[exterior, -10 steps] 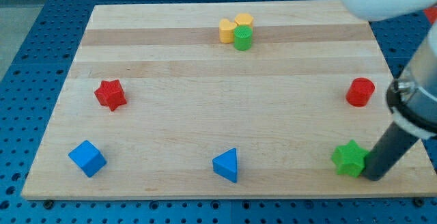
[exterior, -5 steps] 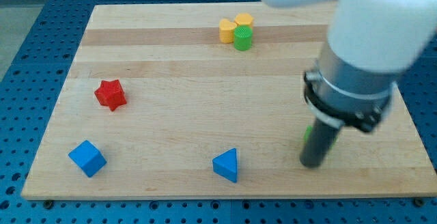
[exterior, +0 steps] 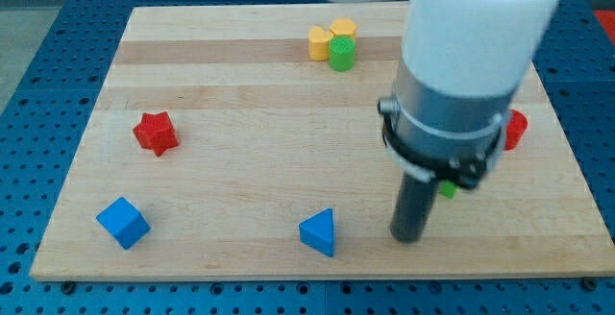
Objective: Move green star slightly left and up
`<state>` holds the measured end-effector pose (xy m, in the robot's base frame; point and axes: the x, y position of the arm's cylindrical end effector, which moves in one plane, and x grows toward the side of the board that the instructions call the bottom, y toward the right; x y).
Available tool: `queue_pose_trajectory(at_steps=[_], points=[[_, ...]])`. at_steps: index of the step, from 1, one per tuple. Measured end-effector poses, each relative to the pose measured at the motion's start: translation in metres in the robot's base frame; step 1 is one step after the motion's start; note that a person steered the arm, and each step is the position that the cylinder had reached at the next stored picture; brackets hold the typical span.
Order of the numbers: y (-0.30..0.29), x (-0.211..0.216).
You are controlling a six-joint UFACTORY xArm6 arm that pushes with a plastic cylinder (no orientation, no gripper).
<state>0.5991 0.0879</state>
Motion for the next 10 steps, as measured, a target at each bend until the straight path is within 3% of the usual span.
queue_pose_trajectory(at_steps=[1, 2, 3, 5, 6, 9, 10], points=[[0.033, 0.005], [0.041, -0.040], [0.033, -0.040], [0.031, -0.129], [0.031, -0.131], [0.042, -0.005], [0.061, -0.055]])
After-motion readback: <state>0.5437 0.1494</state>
